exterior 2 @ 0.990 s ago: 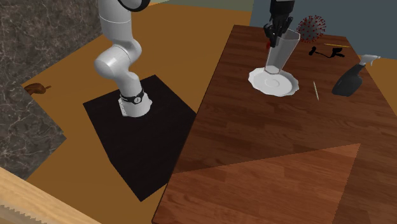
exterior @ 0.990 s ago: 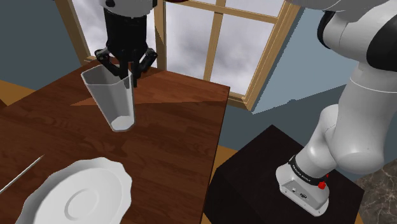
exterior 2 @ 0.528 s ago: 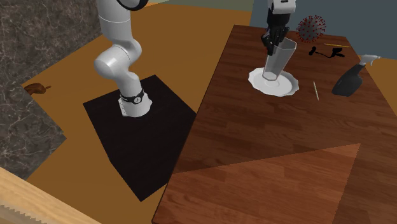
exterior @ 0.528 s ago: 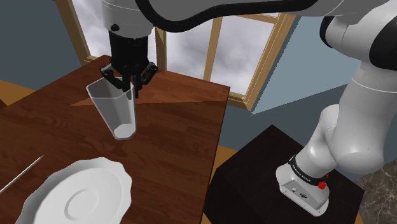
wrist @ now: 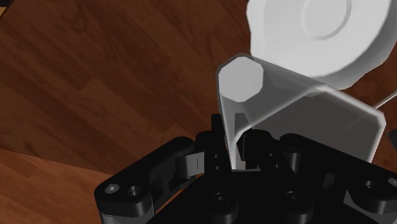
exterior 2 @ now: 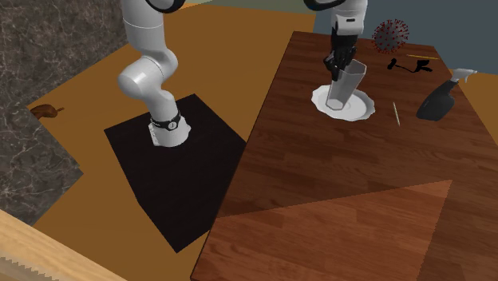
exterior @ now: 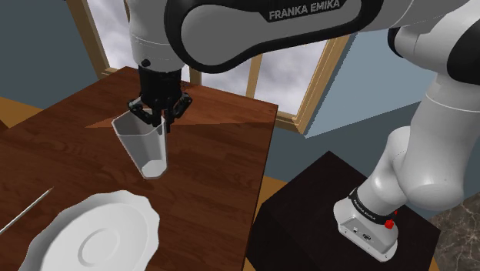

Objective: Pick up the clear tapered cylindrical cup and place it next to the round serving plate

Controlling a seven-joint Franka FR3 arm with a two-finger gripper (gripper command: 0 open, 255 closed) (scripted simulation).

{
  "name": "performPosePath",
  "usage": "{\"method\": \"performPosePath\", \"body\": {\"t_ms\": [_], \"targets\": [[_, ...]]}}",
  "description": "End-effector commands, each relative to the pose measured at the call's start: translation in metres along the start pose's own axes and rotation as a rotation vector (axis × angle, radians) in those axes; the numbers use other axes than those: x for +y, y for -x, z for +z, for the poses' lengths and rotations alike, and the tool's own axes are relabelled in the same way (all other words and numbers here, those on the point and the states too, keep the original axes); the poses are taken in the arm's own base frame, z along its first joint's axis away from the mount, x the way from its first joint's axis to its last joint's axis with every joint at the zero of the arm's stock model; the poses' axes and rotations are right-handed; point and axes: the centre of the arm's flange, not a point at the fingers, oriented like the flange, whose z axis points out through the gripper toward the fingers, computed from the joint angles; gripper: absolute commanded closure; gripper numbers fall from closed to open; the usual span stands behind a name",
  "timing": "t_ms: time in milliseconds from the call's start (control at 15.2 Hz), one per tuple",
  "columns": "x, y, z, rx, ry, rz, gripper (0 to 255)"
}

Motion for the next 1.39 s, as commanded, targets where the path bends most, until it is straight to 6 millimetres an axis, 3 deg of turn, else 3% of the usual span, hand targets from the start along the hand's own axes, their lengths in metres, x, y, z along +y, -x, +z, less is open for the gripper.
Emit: {"method": "performPosePath", "body": {"t_ms": [0, 1320], "targets": [[0.001, 0.0, 0.01, 0.001, -0.001, 0.0, 255], [0.01, 0.008, 0.108, 0.001, -0.001, 0.0, 255]]}}
